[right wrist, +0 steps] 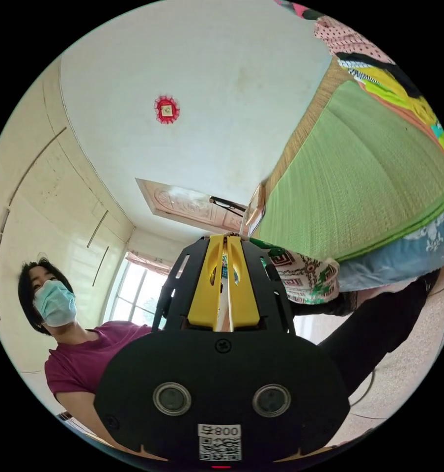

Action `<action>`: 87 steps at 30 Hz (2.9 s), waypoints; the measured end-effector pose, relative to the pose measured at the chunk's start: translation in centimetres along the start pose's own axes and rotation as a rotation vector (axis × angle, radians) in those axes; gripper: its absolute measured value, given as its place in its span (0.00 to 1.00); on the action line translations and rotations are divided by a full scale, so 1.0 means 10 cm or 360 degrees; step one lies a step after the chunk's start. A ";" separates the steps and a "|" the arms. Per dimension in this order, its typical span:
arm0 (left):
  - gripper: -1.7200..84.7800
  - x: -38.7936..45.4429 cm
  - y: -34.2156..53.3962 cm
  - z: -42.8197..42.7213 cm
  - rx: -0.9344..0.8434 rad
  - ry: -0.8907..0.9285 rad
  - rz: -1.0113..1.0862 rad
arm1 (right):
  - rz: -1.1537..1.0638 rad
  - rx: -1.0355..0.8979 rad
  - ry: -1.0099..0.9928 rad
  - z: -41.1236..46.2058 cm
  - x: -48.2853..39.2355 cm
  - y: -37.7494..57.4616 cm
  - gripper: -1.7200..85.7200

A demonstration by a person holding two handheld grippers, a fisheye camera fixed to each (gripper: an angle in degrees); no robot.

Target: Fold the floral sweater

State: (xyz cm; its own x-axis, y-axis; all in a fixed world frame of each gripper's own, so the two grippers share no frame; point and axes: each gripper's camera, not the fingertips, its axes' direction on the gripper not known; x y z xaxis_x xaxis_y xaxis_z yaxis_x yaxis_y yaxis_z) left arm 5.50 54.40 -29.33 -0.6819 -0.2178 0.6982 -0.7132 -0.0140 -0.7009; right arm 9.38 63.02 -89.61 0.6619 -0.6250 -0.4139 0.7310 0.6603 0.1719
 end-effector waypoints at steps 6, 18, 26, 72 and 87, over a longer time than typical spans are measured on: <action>0.05 0.07 -1.21 1.33 -0.0072 -0.0020 0.0150 | -0.0153 0.0052 0.0100 -0.43 -0.04 -1.19 0.03; 0.05 0.57 -3.07 4.99 -0.0314 0.0109 0.0621 | -0.0585 0.0382 0.0434 -2.47 -1.08 -3.17 0.03; 0.05 -0.90 -2.73 7.25 -0.0793 -0.0140 0.0380 | -0.0167 0.0635 0.0670 -4.31 0.26 -2.35 0.03; 0.02 -1.46 -4.06 9.38 -0.1160 -0.0883 0.0748 | -0.0479 0.0278 0.1468 -2.79 -0.34 -1.96 0.02; 0.02 -0.60 -4.48 8.46 -0.1131 -0.0750 0.0787 | -0.0497 0.0301 0.1694 -2.26 -1.41 -2.09 0.02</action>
State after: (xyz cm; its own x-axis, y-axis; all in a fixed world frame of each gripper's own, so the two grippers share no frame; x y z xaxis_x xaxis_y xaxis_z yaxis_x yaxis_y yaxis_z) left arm 55.31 -26.23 -14.46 -0.9051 -0.4101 0.1125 -0.4021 0.7394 -0.5400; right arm -19.00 67.46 -107.53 0.0331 -0.0186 -0.9993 0.9132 0.4069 0.0227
